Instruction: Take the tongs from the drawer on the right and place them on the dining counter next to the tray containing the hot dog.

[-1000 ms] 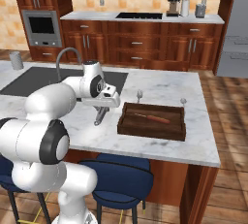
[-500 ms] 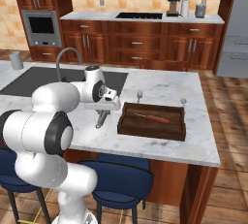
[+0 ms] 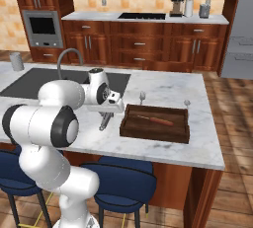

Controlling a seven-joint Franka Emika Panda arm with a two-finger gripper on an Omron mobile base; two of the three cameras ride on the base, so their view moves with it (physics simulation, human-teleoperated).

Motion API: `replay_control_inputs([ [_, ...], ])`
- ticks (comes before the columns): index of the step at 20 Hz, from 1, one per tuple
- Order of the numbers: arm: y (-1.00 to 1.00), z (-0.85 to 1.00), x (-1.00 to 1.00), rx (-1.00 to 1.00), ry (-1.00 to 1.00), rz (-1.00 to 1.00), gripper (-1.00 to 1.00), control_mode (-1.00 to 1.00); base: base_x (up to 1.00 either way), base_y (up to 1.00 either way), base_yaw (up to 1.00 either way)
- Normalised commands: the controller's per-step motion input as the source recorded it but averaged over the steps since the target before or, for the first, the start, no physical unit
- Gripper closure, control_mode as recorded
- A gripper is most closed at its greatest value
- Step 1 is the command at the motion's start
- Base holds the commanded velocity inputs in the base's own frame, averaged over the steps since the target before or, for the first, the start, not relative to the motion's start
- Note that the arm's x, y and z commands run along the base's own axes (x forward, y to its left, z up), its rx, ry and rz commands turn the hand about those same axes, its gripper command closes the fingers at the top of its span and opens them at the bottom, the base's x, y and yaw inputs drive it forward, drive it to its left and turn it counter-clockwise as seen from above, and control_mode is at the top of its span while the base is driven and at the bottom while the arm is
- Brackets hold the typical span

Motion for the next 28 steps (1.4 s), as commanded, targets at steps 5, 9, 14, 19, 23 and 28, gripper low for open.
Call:
replay_control_inputs([
  [5,0.0,-0.15,0.0,0.0,0.0,0.0,1.0,-1.0,0.0,0.0,0.0],
  [9,0.0,-0.09,0.0,0.0,0.0,0.0,1.0,-1.0,0.0,0.0,0.0],
  [14,0.0,-0.09,0.0,0.0,0.0,0.0,1.0,-1.0,0.0,0.0,0.0],
  [19,0.0,-0.09,0.01,0.0,0.0,0.0,1.0,-1.0,0.0,0.0,0.0],
  [23,0.0,-0.09,0.04,0.0,0.0,0.0,1.0,-1.0,0.0,0.0,0.0],
  [28,0.0,-0.06,0.05,0.0,0.0,0.0,1.0,-1.0,0.0,0.0,0.0],
])
